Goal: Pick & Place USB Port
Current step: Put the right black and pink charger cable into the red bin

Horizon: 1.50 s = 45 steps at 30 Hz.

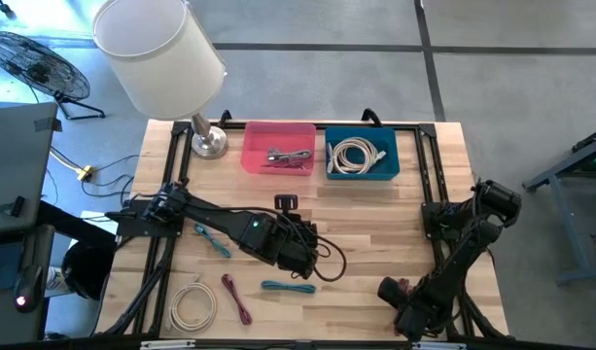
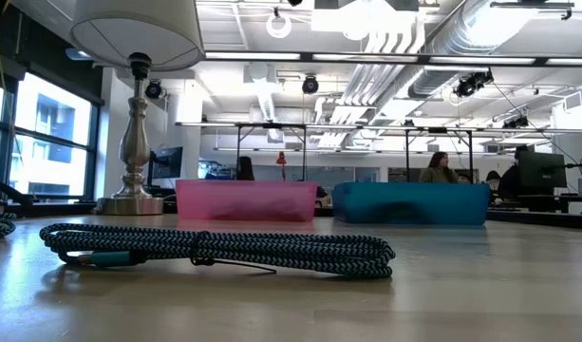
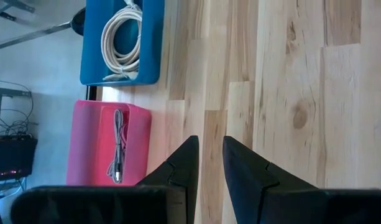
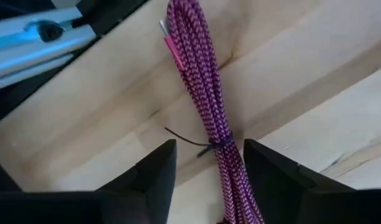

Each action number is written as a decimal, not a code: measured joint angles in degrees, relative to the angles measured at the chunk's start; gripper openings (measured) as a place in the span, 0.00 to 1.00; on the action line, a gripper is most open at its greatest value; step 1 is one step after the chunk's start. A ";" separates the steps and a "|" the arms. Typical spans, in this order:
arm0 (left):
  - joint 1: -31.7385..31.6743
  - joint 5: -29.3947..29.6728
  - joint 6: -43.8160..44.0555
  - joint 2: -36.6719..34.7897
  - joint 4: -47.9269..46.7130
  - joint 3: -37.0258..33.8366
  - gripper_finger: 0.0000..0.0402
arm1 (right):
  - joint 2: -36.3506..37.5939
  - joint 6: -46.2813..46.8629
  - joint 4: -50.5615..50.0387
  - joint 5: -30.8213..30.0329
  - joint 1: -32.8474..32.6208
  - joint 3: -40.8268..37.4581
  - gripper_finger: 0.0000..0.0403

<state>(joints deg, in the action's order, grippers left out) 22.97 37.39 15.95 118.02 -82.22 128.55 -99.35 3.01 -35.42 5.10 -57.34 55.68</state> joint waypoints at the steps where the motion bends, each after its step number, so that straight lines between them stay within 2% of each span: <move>1: 0.01 0.00 0.02 0.00 0.05 0.00 0.17 | 0.00 0.00 0.46 -0.13 0.00 -0.39 0.42; 5: 0.01 0.00 0.56 0.00 0.02 0.00 0.17 | 0.00 0.28 0.92 -1.46 0.00 -0.90 0.30; 9: 0.01 -0.86 0.87 0.00 0.04 0.00 0.17 | 0.00 1.11 0.90 -2.00 0.02 -1.11 0.10; 11: 0.01 -0.90 0.87 -0.01 0.34 0.00 0.17 | 0.02 1.23 0.85 -2.14 0.00 -1.11 0.04; 14: -0.01 -1.12 0.87 -0.02 1.39 0.00 0.17 | 0.02 3.72 0.31 -4.04 -0.04 -1.11 0.06; 20: -0.10 -0.62 0.87 -0.01 1.73 0.00 0.17 | 0.73 6.63 -2.04 -8.29 -0.02 -1.02 0.04; 24: -0.88 -0.77 0.84 0.82 1.53 0.08 0.17 | 3.18 7.31 -6.15 -15.18 0.02 0.81 0.04; 29: -5.16 -5.81 -1.51 3.04 1.26 0.04 0.17 | 8.23 7.51 -11.23 -25.77 0.47 4.33 0.04; 33: -8.70 -7.23 -6.27 5.06 6.73 0.02 0.17 | 14.09 7.22 -11.30 -34.69 0.66 6.03 0.04; 35: -10.27 -10.26 -12.10 5.68 13.23 0.00 0.17 | 17.04 7.10 -11.30 -38.57 0.62 6.10 0.04; 39: -13.21 -20.13 -22.53 5.68 25.86 0.00 0.17 | 22.29 7.08 -11.56 -43.05 0.25 6.03 0.04; 43: -16.30 -31.51 -26.58 5.68 33.39 0.00 0.17 | 25.34 7.06 -11.89 -46.68 -1.06 5.32 0.04; 45: -17.68 -34.93 -27.38 5.68 34.23 0.00 0.17 | 25.70 7.04 -12.53 -48.12 -1.65 5.32 0.04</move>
<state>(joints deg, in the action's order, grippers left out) 5.29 2.46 -11.42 123.70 -47.99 128.55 -73.65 10.04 -47.95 -43.03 -58.99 60.99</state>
